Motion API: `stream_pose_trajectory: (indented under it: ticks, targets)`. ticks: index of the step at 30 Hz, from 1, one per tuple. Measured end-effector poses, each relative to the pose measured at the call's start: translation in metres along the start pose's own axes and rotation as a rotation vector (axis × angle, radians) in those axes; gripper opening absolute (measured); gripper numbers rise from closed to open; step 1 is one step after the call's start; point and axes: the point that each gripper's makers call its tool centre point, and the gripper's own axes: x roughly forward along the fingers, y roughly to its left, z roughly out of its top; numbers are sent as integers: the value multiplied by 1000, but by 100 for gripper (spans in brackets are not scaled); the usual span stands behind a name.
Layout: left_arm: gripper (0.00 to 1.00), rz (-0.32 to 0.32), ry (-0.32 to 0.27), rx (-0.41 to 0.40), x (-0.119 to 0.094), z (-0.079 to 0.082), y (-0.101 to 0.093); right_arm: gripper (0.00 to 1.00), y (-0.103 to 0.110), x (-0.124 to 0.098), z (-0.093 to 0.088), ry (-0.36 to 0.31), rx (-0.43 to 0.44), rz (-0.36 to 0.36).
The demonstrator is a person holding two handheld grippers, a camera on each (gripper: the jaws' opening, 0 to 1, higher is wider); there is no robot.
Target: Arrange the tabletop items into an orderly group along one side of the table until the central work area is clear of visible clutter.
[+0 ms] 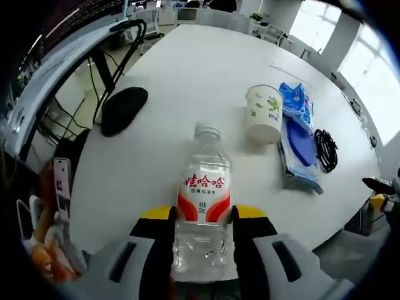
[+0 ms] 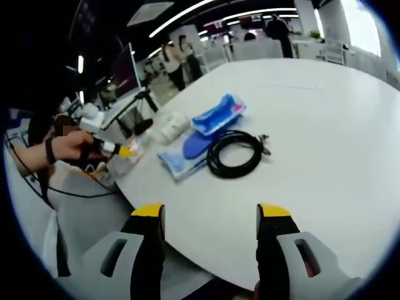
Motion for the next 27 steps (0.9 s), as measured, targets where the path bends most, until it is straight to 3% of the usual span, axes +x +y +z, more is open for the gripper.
stream_pose_trajectory:
  ticks: [16, 27]
  targets:
    - [45, -64, 36, 36, 7, 15, -4, 58, -1, -8, 2, -16, -1, -5]
    - [50, -69, 132, 87, 20, 11, -9, 58, -4, -16, -8, -20, 25, -23]
